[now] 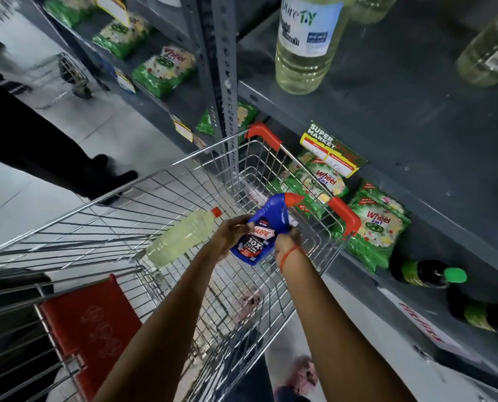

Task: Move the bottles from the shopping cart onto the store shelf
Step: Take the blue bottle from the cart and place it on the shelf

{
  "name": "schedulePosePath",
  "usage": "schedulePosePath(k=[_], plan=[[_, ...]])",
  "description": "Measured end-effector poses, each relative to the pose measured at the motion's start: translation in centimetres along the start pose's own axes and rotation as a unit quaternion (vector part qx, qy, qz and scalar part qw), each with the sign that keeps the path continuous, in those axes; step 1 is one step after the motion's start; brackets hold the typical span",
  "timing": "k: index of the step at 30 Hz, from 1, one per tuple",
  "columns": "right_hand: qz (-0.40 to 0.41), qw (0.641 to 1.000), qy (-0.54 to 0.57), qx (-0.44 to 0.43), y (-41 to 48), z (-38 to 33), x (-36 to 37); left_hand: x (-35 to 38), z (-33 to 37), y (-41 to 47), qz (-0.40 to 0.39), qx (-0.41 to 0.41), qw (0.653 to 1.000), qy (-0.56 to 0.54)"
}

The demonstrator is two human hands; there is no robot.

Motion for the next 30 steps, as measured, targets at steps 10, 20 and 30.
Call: schedulePosePath(k=[10,20,30], plan=[[-0.218,0.928,-0.007,-0.301,-13.8,-9.7,-3.6,5.9,12.0,-13.3,0.049,0.233,0.97,-0.054],[-0.162,0.845,-0.043,-0.509,-30.7,-15.2,-28.1,32.2,18.1,-20.2,-0.03,0.36,0.931,-0.06],[0.023,0.84,-0.046,-0.54,-36.2,-12.4,-53.2,57.3,16.1,-17.2,-0.189,0.331,0.924,0.026]])
Point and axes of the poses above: each hand's wrist, its own y-axis towards the middle knuckle, its own x-axis out of the palm, z = x × y, the point moved 9 cm from there along y, towards the middle knuckle, and after that the axes turned 13 degrees about -z, right-handed, at the moved point
